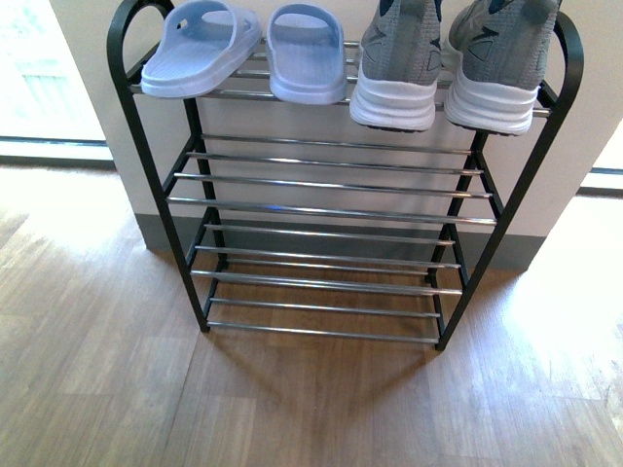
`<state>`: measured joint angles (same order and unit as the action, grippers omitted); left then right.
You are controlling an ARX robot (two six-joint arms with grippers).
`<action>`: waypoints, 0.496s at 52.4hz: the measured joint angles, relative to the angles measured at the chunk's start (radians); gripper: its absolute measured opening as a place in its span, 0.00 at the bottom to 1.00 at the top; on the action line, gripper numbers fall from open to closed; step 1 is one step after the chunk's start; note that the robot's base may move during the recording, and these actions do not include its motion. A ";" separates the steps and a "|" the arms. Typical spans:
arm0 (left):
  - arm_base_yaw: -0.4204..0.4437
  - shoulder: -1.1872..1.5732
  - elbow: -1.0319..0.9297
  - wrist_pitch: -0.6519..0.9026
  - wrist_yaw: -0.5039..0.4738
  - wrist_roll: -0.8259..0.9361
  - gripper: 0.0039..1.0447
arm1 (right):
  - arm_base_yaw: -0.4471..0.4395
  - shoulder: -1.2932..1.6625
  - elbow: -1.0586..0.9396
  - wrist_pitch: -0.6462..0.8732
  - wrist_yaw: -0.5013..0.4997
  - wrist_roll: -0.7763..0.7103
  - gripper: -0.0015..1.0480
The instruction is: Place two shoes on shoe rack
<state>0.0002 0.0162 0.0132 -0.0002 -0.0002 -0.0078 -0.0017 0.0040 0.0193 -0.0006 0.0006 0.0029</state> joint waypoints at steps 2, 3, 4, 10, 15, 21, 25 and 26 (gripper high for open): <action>0.000 0.000 0.000 0.000 0.000 0.000 0.91 | 0.000 0.000 0.000 0.000 0.000 0.000 0.91; 0.000 0.000 0.000 0.000 0.000 0.000 0.91 | 0.000 0.000 0.000 0.000 0.000 0.000 0.91; 0.000 0.000 0.000 0.000 0.000 0.000 0.91 | 0.000 0.000 0.000 0.000 0.000 0.000 0.91; 0.000 0.000 0.000 0.000 0.000 0.000 0.91 | 0.000 0.000 0.000 0.000 0.000 0.000 0.91; 0.000 0.000 0.000 0.000 0.000 0.000 0.91 | 0.000 0.000 0.000 0.000 0.000 0.000 0.91; 0.000 0.000 0.000 0.000 0.000 0.000 0.91 | 0.000 -0.001 0.000 0.000 0.000 0.000 0.91; 0.000 0.000 0.000 0.000 0.000 0.000 0.91 | 0.000 0.000 0.000 0.000 0.000 0.000 0.91; 0.000 0.000 0.000 0.000 0.000 0.000 0.91 | 0.000 0.000 0.000 0.000 0.000 0.000 0.91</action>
<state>0.0002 0.0162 0.0132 -0.0002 -0.0006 -0.0078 -0.0017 0.0036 0.0193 -0.0006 0.0006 0.0029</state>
